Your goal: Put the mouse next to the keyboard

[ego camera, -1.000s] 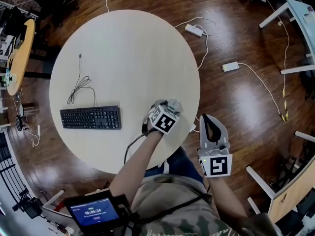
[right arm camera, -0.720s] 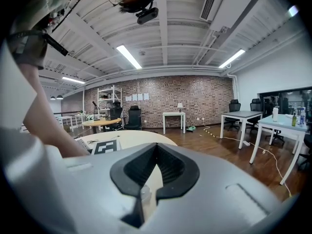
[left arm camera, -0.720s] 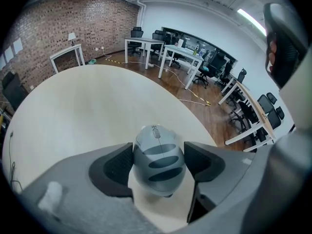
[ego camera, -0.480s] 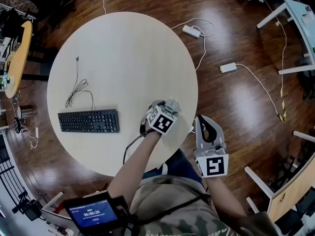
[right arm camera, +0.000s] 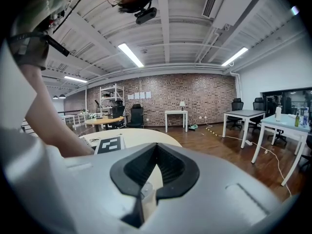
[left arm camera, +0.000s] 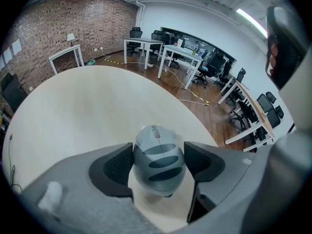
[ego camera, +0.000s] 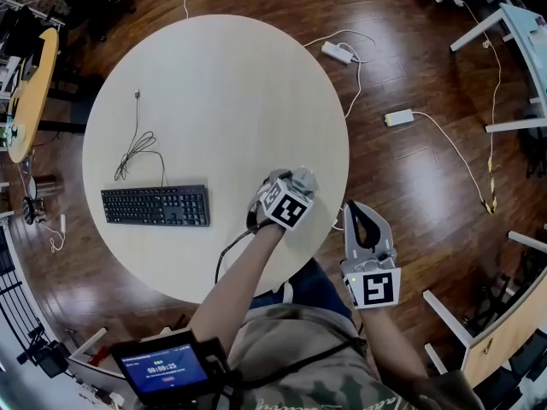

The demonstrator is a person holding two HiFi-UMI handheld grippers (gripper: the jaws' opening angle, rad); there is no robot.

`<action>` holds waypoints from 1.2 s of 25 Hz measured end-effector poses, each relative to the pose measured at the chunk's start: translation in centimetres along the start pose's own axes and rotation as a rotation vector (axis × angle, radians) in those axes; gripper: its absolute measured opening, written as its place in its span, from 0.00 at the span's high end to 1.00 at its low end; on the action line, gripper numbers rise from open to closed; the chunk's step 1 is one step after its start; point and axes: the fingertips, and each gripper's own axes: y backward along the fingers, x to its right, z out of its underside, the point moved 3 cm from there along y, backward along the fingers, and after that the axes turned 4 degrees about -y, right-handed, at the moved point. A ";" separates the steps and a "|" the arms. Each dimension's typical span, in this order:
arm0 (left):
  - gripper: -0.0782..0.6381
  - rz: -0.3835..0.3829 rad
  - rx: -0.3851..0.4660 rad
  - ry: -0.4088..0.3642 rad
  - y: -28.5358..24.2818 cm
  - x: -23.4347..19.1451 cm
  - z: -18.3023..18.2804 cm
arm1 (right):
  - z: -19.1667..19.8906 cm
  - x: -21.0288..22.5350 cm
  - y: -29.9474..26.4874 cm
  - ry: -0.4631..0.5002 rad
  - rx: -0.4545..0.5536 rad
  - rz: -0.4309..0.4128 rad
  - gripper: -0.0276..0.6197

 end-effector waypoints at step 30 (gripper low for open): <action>0.42 -0.011 0.039 0.013 -1.1 -1.4 -3.0 | 0.4 1.4 -1.1 0.029 -0.019 0.022 0.95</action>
